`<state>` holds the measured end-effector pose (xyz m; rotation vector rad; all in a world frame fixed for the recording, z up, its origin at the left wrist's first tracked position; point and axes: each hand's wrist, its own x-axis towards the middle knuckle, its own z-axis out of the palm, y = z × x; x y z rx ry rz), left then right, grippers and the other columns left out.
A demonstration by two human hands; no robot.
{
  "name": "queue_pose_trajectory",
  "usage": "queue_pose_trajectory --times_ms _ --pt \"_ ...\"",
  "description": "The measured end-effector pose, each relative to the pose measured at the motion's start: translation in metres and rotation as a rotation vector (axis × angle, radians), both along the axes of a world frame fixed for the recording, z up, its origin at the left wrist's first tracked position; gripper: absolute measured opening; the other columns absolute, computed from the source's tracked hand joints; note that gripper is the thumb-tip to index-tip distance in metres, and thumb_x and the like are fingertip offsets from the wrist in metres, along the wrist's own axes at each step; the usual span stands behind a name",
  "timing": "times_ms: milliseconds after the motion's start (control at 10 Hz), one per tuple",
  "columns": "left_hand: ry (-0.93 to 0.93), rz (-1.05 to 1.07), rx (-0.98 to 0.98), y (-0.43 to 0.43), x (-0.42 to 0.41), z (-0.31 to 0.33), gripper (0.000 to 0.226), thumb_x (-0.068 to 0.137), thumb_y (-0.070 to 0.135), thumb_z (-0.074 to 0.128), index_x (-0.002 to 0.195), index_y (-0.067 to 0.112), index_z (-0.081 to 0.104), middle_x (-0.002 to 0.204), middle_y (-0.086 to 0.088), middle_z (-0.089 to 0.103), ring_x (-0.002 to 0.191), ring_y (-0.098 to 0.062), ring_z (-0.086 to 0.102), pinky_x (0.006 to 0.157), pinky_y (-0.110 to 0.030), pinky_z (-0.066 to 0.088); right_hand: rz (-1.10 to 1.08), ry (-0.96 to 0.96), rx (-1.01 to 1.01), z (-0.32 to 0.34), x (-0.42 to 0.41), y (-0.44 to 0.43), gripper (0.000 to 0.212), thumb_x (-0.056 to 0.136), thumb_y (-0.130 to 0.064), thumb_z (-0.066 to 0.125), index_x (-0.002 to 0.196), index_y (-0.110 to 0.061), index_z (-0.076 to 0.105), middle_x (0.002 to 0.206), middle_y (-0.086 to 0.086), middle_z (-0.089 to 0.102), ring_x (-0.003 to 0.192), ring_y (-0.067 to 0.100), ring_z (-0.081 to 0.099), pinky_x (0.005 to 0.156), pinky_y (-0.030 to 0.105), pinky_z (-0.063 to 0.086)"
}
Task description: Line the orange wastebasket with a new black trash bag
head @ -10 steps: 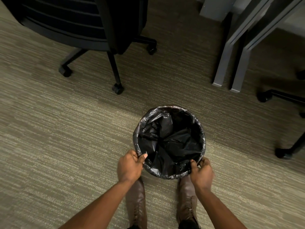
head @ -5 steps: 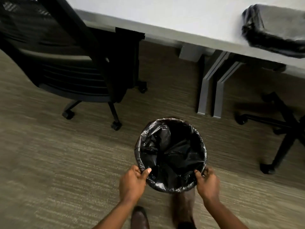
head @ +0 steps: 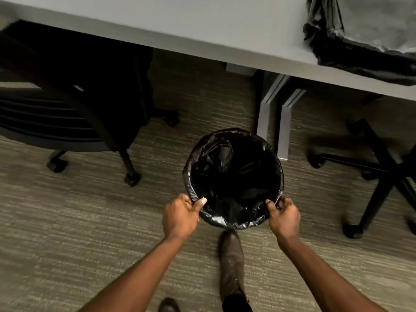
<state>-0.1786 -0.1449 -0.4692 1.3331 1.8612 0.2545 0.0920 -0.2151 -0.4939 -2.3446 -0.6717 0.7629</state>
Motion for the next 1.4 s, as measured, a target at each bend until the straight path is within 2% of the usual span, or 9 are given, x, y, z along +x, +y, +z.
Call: queue_pose_trajectory --times_ms 200,300,400,800,900,1100,1200,1300,1400 --pt "0.046 0.027 -0.008 0.072 0.044 -0.038 0.046 0.087 0.063 0.082 0.073 0.021 0.070 0.064 0.004 0.080 0.071 -0.019 0.080 0.059 -0.026 0.055 0.060 -0.018 0.045 -0.038 0.047 0.064 0.029 0.097 -0.018 0.074 0.123 -0.006 0.068 0.108 0.015 0.079 0.100 0.037 0.074 0.083 0.047 0.060" --pt "0.002 -0.012 -0.029 0.104 0.059 -0.054 0.050 0.092 0.061 0.078 0.091 0.011 0.078 0.087 -0.013 0.085 0.086 -0.029 0.083 0.079 -0.043 0.066 0.099 -0.050 0.032 -0.057 0.063 0.097 0.030 0.097 -0.017 0.072 0.122 -0.001 0.067 0.107 0.018 0.077 0.099 0.039 0.073 0.075 0.035 0.050" --pt "0.208 -0.186 -0.039 0.131 0.069 -0.063 0.066 0.097 0.073 0.061 0.103 0.010 0.080 0.102 -0.010 0.085 0.101 -0.029 0.080 0.090 -0.041 0.063 0.140 -0.096 0.051 -0.075 0.074 0.123 0.034 0.097 -0.017 0.074 0.121 0.006 0.068 0.112 0.027 0.077 0.102 0.044 0.073 0.080 0.044 0.056" --pt "0.096 -0.181 -0.018 0.177 0.099 -0.119 0.062 0.098 0.064 0.068 0.061 0.015 0.077 0.066 -0.002 0.081 0.074 -0.014 0.077 0.074 -0.029 0.056 0.182 -0.081 0.029 -0.109 0.106 0.179 0.043 0.099 -0.030 0.073 0.129 0.000 0.067 0.119 0.018 0.077 0.110 0.036 0.073 0.089 0.043 0.060" --pt "0.194 -0.222 -0.003 0.181 0.102 -0.125 0.062 0.097 0.066 0.068 0.054 0.022 0.072 0.060 0.010 0.069 0.052 -0.001 0.055 0.051 -0.016 0.030 0.173 -0.069 0.029 -0.115 0.109 0.179 0.046 0.099 -0.031 0.073 0.131 0.002 0.066 0.119 0.021 0.077 0.110 0.039 0.073 0.090 0.049 0.061" --pt "0.066 -0.115 -0.030 0.186 0.104 -0.128 0.060 0.095 0.063 0.073 0.083 0.005 0.079 0.093 -0.017 0.085 0.096 -0.034 0.081 0.086 -0.044 0.063 0.168 -0.041 0.048 -0.114 0.108 0.183 0.050 0.100 -0.043 0.069 0.135 -0.007 0.066 0.115 0.017 0.079 0.108 0.036 0.074 0.083 0.042 0.061" --pt "-0.107 -0.029 -0.109 0.184 0.100 -0.117 0.073 0.099 0.072 0.059 0.099 0.000 0.072 0.095 -0.020 0.083 0.091 -0.038 0.083 0.083 -0.052 0.066 0.200 -0.035 0.038 -0.106 0.105 0.183 0.057 0.103 -0.056 0.058 0.140 -0.012 0.062 0.117 0.016 0.079 0.106 0.036 0.074 0.072 0.031 0.058" --pt "-0.035 -0.008 -0.123 0.174 0.093 -0.111 0.080 0.105 0.073 0.040 0.118 -0.001 0.067 0.116 -0.027 0.078 0.109 -0.045 0.075 0.092 -0.048 0.060 0.153 0.028 0.026 -0.095 0.100 0.179 0.075 0.103 -0.069 0.040 0.151 -0.012 0.050 0.125 0.022 0.074 0.107 0.043 0.073 0.085 0.056 0.062" --pt "0.046 -0.123 -0.191 0.158 0.084 -0.088 0.081 0.107 0.071 0.040 0.111 -0.003 0.074 0.109 -0.024 0.080 0.103 -0.040 0.077 0.091 -0.046 0.062 0.202 -0.064 0.012 -0.080 0.093 0.163 0.082 0.098 -0.072 0.035 0.148 -0.008 0.047 0.107 0.020 0.075 0.093 0.044 0.075 0.080 0.060 0.062"
